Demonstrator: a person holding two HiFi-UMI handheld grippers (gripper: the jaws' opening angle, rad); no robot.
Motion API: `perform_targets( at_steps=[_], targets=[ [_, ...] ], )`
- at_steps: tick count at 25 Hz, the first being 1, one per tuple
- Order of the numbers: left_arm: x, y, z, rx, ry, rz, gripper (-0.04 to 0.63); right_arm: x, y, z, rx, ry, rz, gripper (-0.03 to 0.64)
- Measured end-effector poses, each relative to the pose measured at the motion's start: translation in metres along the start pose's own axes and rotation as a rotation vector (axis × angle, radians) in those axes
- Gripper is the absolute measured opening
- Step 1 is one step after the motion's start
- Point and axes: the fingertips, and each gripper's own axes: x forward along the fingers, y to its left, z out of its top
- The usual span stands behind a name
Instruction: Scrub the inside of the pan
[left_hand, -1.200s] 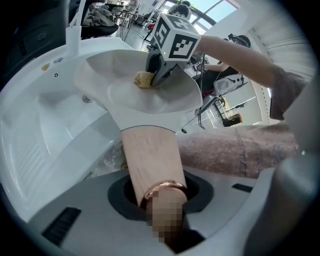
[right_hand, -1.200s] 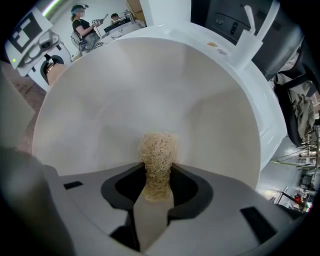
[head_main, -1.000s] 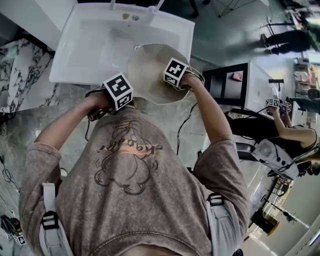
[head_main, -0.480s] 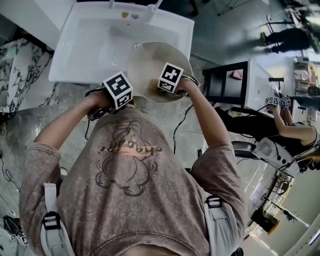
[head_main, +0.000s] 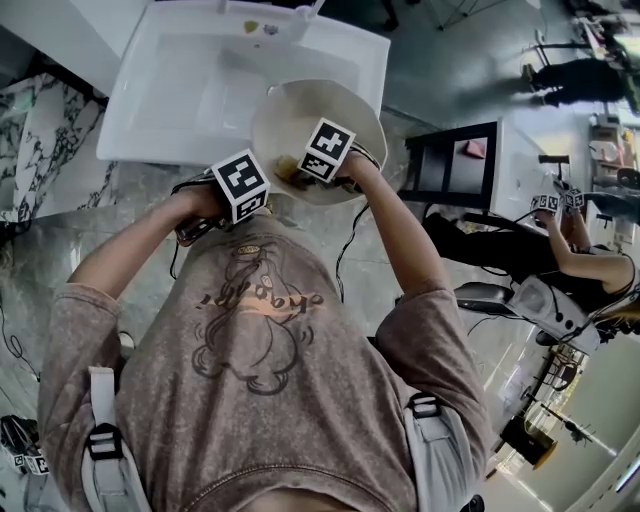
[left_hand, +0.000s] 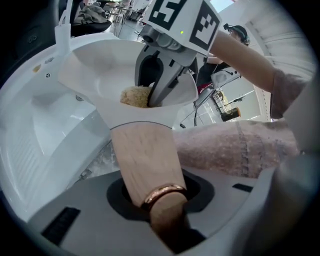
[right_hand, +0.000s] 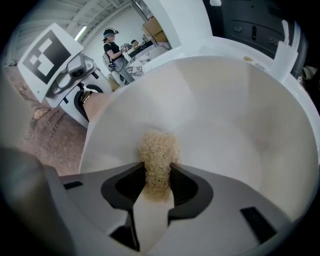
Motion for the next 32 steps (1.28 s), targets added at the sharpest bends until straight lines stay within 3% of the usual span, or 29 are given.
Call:
perform_targets(
  at_steps=[6,13,20,26,32],
  targets=[
    [0.000,0.001,-0.001,-0.004,0.004,-0.008,0.120,0.003,-0.008,0.028,0.039,-0.086,-0.014,0.155],
    [0.007,0.002,-0.003,-0.031,0.014,-0.021,0.124,0.004,-0.036,0.054,0.042,-0.188,-0.181,0.155],
    [0.003,0.004,0.003,-0.048,-0.019,-0.036,0.120,-0.002,-0.069,0.065,0.077,-0.220,-0.279,0.155],
    [-0.004,0.006,0.010,-0.104,-0.101,-0.078,0.098,-0.018,-0.106,0.052,0.059,-0.150,-0.483,0.155],
    [-0.004,0.008,0.009,-0.105,-0.102,-0.084,0.098,-0.023,-0.125,0.042,0.092,-0.155,-0.498,0.155]
  ],
)
